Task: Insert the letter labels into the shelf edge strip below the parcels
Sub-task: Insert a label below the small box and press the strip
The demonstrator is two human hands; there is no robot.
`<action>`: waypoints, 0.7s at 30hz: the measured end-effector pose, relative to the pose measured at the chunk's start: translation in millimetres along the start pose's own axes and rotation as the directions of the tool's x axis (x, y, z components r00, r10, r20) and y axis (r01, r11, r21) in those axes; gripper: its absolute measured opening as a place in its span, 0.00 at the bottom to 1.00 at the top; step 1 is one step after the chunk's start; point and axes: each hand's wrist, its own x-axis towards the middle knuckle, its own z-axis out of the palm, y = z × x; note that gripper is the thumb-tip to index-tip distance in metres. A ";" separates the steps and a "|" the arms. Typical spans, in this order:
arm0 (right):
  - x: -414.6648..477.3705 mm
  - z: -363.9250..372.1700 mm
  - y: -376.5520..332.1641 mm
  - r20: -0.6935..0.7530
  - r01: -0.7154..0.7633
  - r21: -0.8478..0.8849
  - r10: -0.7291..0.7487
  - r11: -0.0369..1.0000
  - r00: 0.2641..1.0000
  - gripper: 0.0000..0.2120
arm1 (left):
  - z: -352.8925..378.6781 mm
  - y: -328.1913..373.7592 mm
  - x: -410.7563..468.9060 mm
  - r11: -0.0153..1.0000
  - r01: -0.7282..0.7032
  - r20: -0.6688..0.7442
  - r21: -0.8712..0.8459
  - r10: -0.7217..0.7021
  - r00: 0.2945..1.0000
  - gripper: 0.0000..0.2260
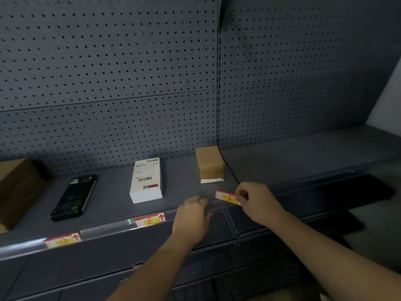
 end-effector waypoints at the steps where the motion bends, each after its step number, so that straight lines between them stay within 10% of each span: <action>1: -0.1 1.4 3.6 -0.001 0.002 0.000 -0.002 1.000 1.000 0.04 | 5.8 0.9 0.3 1.000 0.005 0.002 0.013 -0.005 1.000 0.10; 21: 21.7 24.7 42.7 0.006 -0.062 0.037 0.062 0.997 0.998 0.02 | 74.3 -18.3 21.0 0.958 -0.039 -0.190 0.284 0.096 0.977 0.20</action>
